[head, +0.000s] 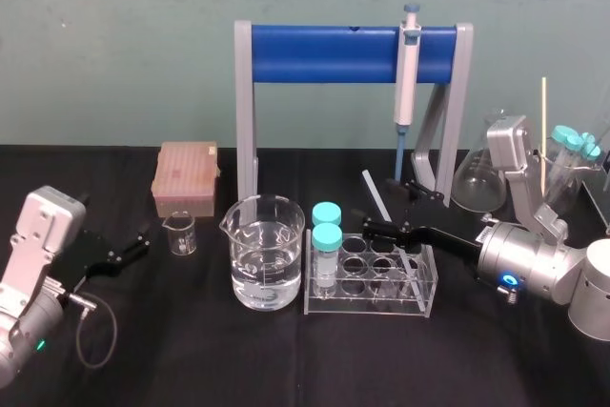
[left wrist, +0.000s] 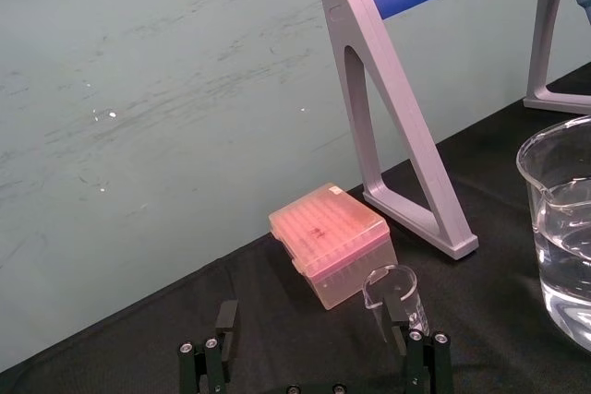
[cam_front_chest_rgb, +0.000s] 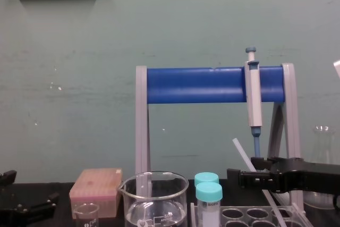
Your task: Pick up the stirring rod with one hand, then place it down.
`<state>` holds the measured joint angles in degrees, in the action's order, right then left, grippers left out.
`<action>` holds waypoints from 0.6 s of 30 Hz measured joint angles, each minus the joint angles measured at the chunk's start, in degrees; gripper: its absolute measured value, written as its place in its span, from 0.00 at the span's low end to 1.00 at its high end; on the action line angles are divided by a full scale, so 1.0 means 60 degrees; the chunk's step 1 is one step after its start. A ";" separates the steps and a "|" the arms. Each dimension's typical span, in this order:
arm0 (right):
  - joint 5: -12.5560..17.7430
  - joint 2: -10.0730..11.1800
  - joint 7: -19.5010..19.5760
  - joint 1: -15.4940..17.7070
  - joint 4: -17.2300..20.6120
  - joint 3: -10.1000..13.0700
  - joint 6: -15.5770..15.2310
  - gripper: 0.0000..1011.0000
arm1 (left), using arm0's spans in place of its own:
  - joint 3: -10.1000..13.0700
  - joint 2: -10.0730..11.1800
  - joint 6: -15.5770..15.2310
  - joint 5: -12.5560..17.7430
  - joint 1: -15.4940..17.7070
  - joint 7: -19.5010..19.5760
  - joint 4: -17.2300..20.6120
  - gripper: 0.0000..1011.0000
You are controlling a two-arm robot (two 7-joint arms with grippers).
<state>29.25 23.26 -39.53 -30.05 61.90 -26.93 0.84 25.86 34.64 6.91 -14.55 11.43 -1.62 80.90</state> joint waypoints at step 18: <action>-0.0002 0.0001 -0.0010 0.0005 0.0000 0.0003 -0.0001 0.83 | 0.0000 0.0000 0.0000 0.0000 0.0000 0.0000 0.0000 0.99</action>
<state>29.24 23.27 -39.59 -30.02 61.90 -26.91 0.83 25.86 34.64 6.91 -14.55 11.43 -1.62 80.90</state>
